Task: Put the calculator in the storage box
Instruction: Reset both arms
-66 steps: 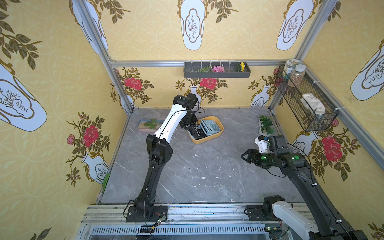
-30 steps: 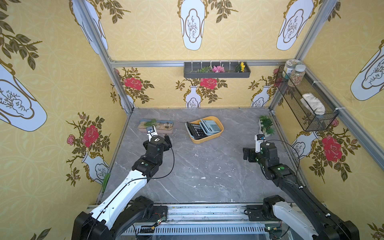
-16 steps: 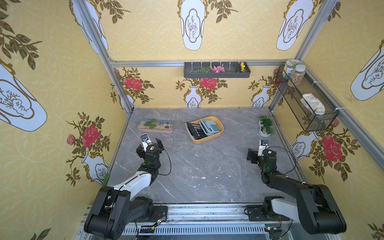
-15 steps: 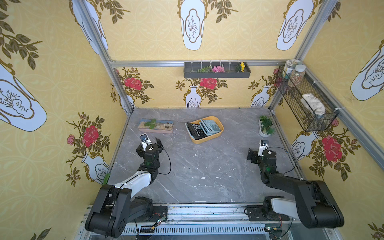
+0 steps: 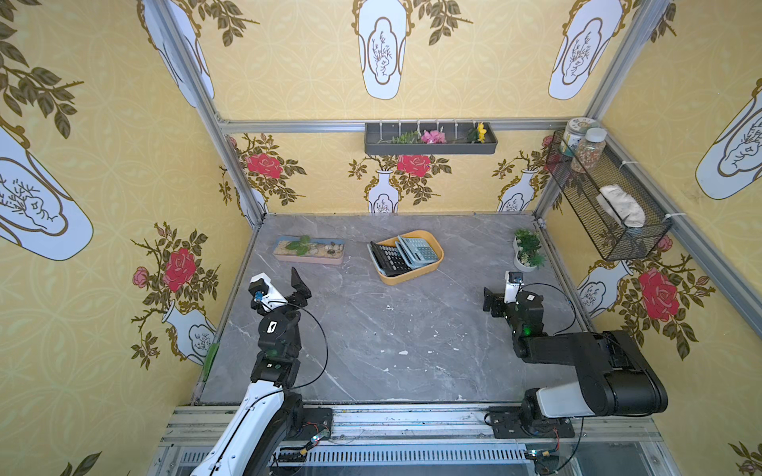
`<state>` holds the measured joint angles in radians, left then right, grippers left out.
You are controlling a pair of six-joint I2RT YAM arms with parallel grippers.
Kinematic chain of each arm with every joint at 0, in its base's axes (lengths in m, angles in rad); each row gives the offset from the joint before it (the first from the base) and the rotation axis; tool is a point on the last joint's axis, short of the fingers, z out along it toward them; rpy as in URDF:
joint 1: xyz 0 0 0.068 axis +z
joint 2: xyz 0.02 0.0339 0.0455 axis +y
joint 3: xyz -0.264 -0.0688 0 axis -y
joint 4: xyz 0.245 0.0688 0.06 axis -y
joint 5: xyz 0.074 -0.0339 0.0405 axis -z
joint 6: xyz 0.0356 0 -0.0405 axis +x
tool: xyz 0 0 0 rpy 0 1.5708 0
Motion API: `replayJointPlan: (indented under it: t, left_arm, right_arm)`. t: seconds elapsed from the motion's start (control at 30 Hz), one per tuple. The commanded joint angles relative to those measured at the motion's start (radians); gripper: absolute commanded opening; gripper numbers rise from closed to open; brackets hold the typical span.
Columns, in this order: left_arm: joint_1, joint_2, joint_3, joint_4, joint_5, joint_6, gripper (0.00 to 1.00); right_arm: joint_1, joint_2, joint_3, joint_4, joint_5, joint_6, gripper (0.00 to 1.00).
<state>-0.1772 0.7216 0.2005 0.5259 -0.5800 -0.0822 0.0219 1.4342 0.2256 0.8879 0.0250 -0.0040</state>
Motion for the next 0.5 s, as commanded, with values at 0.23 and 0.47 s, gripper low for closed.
replayJointPlan:
  t: [0.23,0.47]
  left_arm:
    - [0.026,0.543,-0.106,0.576,-0.05,0.065,0.92]
    - [0.137,0.623,-0.024,0.45,0.074,-0.01,0.94]
  right_arm:
    - [-0.013,0.003,0.012,0.016,-0.009,0.007,0.97]
    - [-0.02,0.005,0.02,0.002,0.007,0.022,0.97]
